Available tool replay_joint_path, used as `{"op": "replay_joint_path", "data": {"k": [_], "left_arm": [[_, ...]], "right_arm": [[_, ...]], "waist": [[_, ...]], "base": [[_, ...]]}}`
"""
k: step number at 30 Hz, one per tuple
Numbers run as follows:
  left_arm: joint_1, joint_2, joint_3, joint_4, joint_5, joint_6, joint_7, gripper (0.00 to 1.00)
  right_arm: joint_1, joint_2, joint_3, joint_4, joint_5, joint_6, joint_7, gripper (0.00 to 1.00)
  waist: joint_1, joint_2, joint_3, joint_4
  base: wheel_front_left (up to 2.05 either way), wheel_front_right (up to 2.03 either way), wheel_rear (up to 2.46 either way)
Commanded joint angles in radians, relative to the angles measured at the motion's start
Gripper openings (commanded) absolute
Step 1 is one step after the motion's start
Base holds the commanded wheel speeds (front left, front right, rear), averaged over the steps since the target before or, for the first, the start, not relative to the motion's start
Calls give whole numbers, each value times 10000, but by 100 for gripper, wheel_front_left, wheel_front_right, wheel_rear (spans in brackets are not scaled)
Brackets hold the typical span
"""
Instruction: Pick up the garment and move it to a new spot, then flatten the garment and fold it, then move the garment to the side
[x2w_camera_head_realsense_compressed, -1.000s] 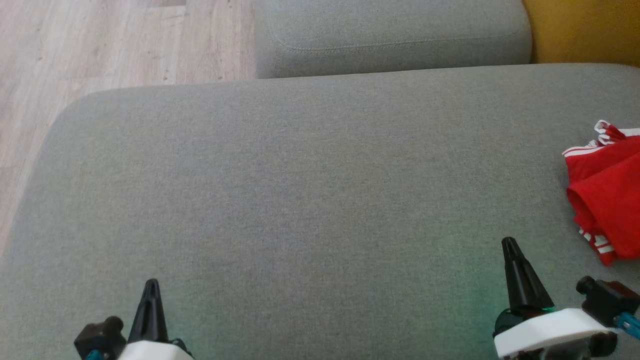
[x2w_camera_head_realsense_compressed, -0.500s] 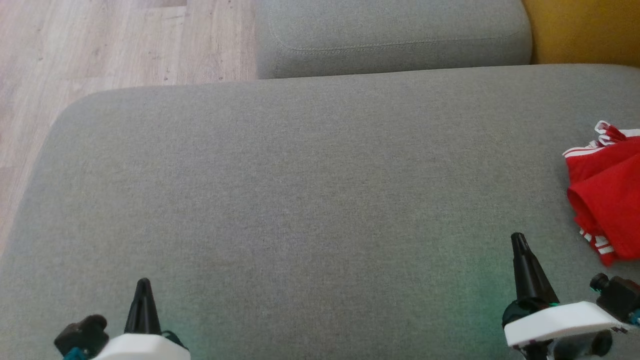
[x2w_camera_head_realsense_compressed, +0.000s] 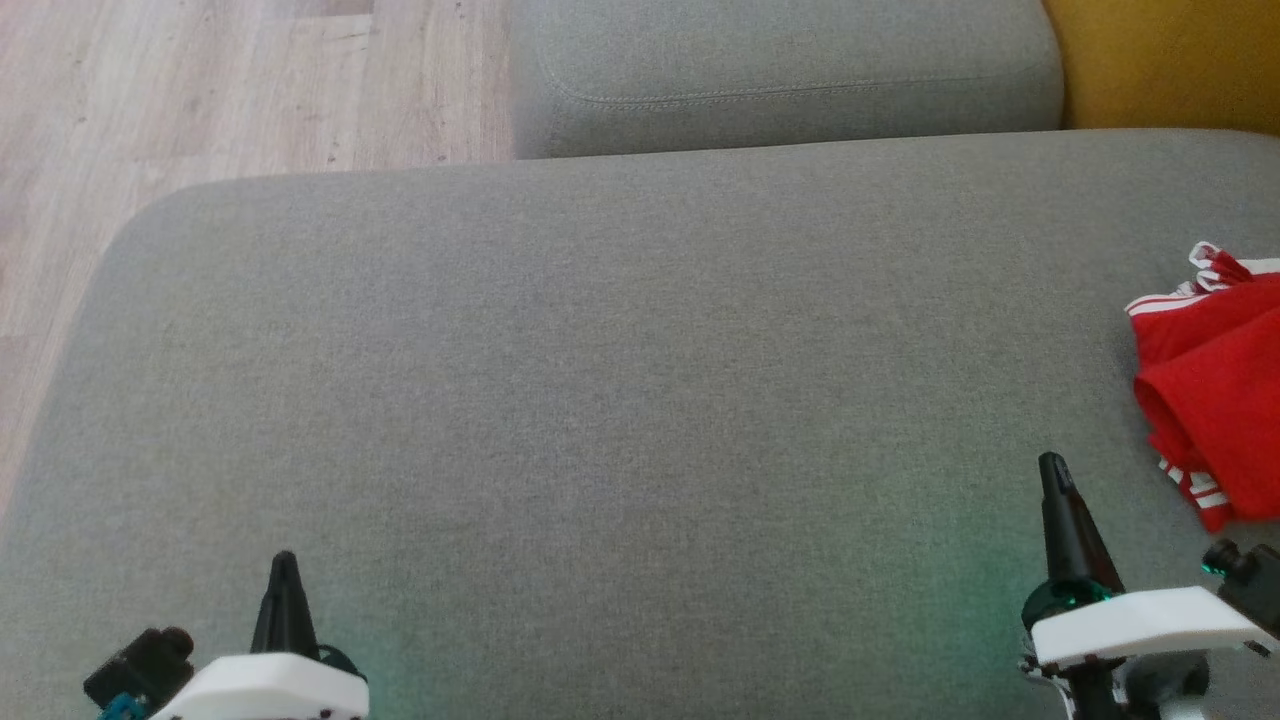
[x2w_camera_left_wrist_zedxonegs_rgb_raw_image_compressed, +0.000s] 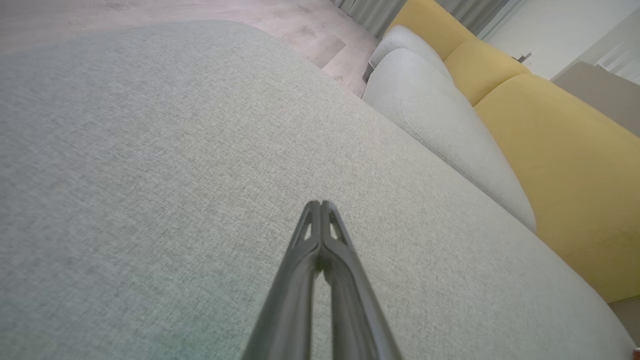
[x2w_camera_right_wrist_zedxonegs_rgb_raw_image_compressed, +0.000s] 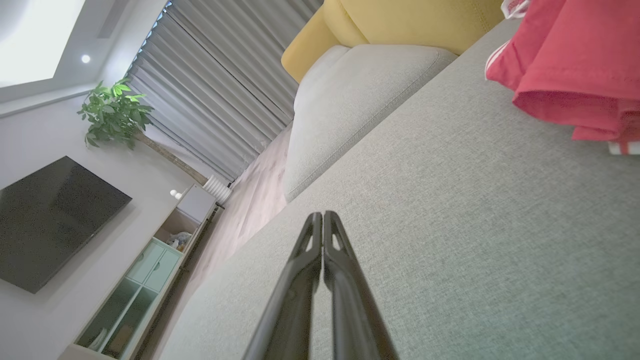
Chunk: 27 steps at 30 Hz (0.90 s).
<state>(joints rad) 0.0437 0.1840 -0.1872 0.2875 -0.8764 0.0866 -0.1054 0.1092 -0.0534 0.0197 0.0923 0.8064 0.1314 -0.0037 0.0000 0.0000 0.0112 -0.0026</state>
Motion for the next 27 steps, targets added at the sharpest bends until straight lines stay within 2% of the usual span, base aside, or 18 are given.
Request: {"op": "replay_joint_path", "data": {"k": [1, 27], "left_arm": [[-590, 38, 389, -298, -293, -110, 52, 0], [-914, -410, 1265, -346, -2845, -845, 766, 0]], "right_arm": [[-527, -223, 2, -247, 366, -3, 26, 0], [-1097, -263, -292, 373, 3245, -5, 287, 0]], "waist": [[0, 0, -2, 1], [0, 0, -30, 10]], "base": [[0, 0, 0], [0, 0, 0]]}}
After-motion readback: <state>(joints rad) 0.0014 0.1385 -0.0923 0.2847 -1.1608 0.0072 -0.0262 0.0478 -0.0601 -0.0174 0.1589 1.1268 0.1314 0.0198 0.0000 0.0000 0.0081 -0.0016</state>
